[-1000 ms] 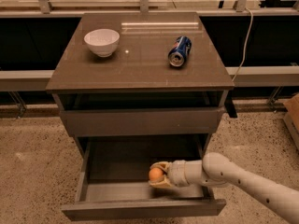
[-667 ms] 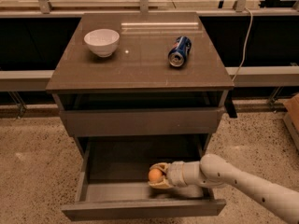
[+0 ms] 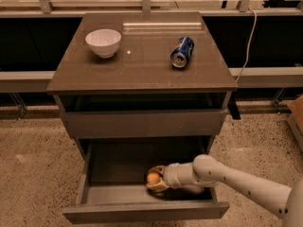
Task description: Place orange can into middle drawer
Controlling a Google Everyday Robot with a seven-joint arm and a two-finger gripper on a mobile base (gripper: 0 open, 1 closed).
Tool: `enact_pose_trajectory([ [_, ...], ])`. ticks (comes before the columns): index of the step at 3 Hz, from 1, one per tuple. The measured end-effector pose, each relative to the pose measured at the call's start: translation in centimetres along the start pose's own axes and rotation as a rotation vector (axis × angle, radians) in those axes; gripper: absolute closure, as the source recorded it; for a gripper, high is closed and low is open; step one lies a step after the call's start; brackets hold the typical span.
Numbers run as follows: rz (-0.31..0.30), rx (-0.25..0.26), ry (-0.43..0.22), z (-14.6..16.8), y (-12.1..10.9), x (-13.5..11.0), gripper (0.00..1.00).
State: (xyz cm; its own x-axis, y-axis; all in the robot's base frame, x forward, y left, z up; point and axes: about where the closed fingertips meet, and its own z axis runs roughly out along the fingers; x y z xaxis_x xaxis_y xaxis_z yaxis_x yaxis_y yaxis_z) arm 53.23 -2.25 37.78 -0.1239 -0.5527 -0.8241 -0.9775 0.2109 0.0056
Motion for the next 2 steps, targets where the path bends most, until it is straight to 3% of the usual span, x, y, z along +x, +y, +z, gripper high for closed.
enact_pose_trajectory([
  [2,-0.003,-0.005,-0.003,0.27,0.23,-0.21,0.51],
])
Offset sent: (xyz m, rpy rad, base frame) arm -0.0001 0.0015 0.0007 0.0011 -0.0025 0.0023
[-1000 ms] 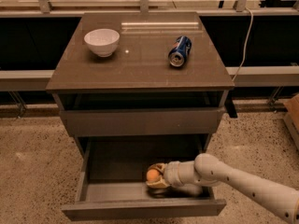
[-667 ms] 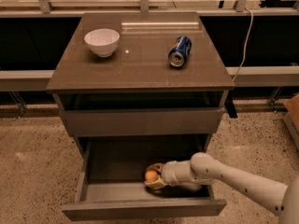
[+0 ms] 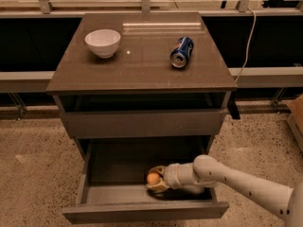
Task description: Place orange can into middle drawer
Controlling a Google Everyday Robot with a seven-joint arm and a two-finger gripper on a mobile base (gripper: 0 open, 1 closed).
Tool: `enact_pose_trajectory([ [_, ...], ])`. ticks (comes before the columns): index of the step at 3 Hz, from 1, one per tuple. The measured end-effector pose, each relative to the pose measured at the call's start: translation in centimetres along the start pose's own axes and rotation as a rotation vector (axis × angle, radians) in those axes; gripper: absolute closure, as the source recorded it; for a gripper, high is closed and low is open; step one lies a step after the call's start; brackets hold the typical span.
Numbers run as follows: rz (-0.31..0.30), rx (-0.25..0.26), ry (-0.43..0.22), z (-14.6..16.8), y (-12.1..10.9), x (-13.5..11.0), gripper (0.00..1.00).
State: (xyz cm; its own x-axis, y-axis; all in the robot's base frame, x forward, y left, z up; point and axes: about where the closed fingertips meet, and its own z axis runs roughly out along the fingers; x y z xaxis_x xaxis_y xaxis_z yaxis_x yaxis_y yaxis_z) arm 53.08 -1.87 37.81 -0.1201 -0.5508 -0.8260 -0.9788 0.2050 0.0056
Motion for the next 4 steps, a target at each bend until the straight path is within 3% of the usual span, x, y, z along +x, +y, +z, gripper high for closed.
enact_pose_trajectory([
  [2,0.0,-0.007,-0.002,0.35,0.25,-0.1,0.04],
  [4,0.0,-0.009,-0.003,0.45,0.32,-0.13,0.0],
])
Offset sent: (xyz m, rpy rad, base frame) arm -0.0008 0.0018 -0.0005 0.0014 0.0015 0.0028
